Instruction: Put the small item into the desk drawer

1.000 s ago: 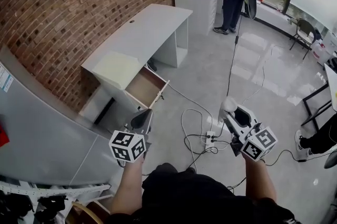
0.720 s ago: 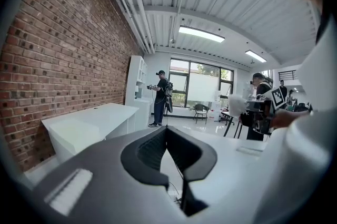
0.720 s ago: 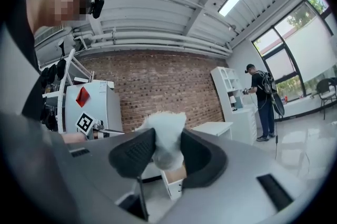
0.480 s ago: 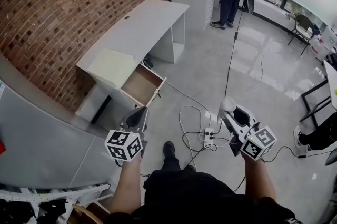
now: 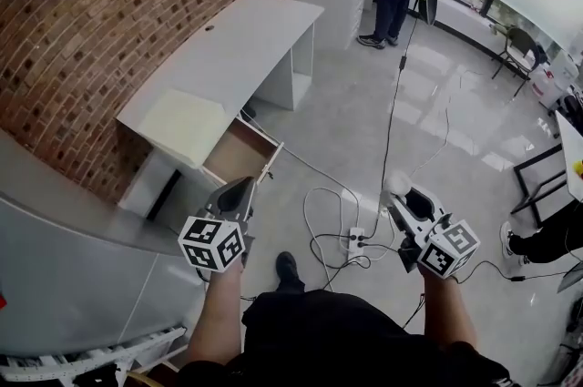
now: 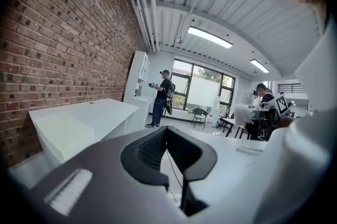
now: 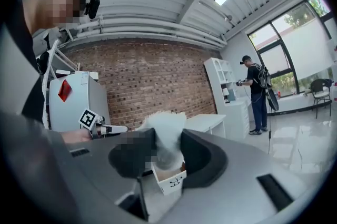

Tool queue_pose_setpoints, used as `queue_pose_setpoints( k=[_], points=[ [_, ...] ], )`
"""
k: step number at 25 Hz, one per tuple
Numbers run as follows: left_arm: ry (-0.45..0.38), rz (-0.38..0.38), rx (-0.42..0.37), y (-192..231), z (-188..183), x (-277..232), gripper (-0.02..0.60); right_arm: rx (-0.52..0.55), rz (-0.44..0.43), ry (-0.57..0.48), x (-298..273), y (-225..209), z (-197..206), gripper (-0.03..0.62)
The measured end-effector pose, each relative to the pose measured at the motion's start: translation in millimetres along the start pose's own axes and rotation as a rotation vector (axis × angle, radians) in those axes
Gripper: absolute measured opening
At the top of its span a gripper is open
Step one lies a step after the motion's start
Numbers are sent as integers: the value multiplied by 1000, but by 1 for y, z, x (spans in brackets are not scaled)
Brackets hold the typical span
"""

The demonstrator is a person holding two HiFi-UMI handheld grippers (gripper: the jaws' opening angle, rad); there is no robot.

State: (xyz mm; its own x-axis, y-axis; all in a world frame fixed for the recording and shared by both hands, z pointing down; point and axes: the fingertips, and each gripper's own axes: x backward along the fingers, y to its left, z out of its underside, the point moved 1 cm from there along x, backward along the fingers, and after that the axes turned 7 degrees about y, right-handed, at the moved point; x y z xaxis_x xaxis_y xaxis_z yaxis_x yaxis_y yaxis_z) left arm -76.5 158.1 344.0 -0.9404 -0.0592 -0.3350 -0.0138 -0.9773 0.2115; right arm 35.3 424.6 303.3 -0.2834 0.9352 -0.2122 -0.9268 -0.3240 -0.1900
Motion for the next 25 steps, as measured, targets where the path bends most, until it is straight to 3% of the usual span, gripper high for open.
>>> queue_pose_setpoints(
  k=[14,25],
  points=[
    [0,3,19,114,-27,-24,12,6,-40,64,-144,9,-29,144],
    [-27,-56,-83,169,-44,5,12,42,-70,95,-208,48,-62,146]
  ],
)
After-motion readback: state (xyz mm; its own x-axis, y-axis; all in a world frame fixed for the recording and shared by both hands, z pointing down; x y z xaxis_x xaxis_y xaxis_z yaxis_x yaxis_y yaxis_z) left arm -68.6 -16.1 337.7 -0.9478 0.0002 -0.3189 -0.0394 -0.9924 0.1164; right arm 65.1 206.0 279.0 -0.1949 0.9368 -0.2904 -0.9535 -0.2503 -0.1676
